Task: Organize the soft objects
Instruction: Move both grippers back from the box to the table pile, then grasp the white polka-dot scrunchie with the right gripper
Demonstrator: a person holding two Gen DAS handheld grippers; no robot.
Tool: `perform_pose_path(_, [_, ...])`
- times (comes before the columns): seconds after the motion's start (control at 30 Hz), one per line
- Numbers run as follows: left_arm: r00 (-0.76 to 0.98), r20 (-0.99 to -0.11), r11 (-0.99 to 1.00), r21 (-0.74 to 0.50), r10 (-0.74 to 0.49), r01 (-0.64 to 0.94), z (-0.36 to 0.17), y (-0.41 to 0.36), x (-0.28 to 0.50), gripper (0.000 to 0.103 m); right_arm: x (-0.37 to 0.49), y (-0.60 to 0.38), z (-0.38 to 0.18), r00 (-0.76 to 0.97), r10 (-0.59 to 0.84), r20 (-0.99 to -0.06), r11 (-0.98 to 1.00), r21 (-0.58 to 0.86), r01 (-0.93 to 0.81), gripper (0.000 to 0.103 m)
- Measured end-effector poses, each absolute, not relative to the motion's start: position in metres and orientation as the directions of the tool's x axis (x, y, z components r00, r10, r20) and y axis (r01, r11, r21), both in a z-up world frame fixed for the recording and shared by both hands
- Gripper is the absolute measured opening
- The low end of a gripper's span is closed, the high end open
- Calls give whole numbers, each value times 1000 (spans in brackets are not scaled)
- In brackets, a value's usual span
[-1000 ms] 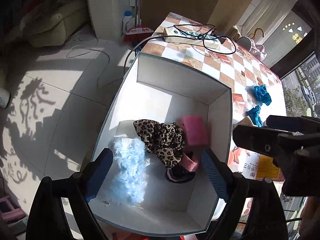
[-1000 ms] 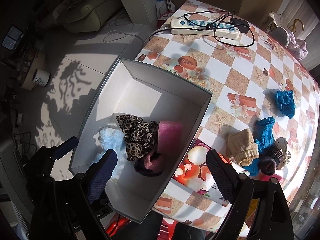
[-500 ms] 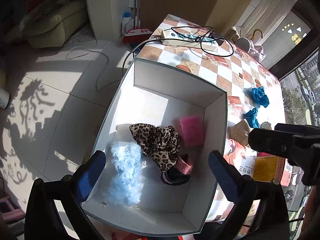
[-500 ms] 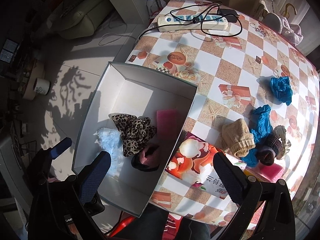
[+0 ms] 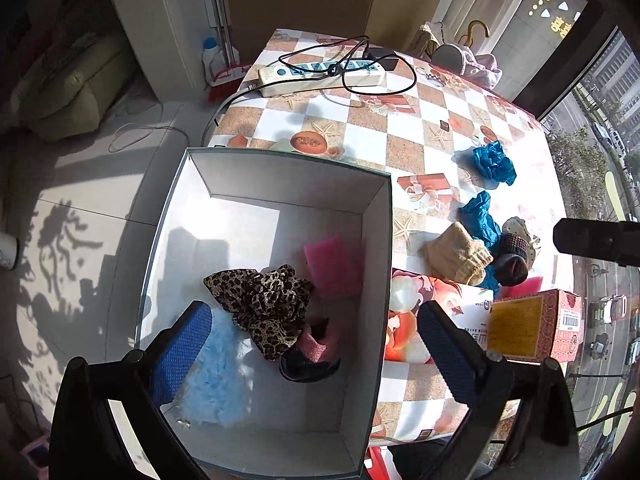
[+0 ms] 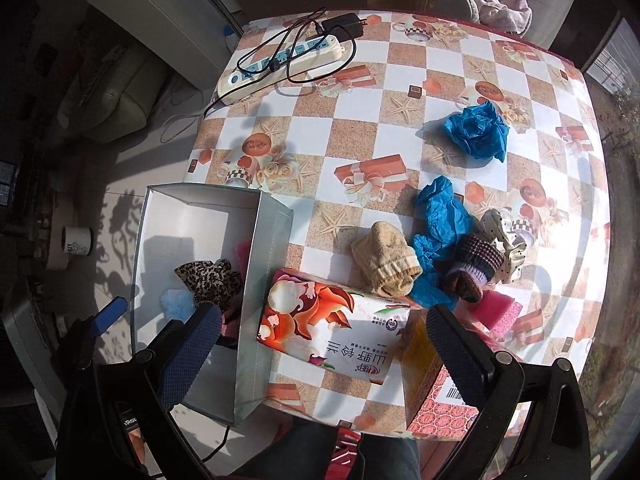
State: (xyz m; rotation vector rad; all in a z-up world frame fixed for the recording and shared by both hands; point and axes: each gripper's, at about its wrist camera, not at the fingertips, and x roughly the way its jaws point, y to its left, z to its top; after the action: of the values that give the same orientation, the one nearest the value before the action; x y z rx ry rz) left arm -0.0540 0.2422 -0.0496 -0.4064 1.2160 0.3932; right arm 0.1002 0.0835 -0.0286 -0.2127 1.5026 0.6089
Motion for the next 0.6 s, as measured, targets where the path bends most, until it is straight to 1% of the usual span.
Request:
perform_pose_path(0.13, [295,-953,883,-79,69,-463,-48,228,-36,103,125,38,-26,-28,247,-969,879,236,-414,103])
perform_pose_path(0.27, [299,-951,899,-63,78,-434,-44,215,-18,103,152,-11,-34,-4,218,-976,928,209,-307,103])
perform_pose_path(0.43, [281,-957,922,-43,74,-386,-45,197,7,103,175,-60,-69,-44,161,-986,967,167,-191,103])
perform_pose_path(0.6, [233,-971,945,-31,49,-326,-58,179,33,103,186,-79,-111,-132,146,-980,973,166,-160,103])
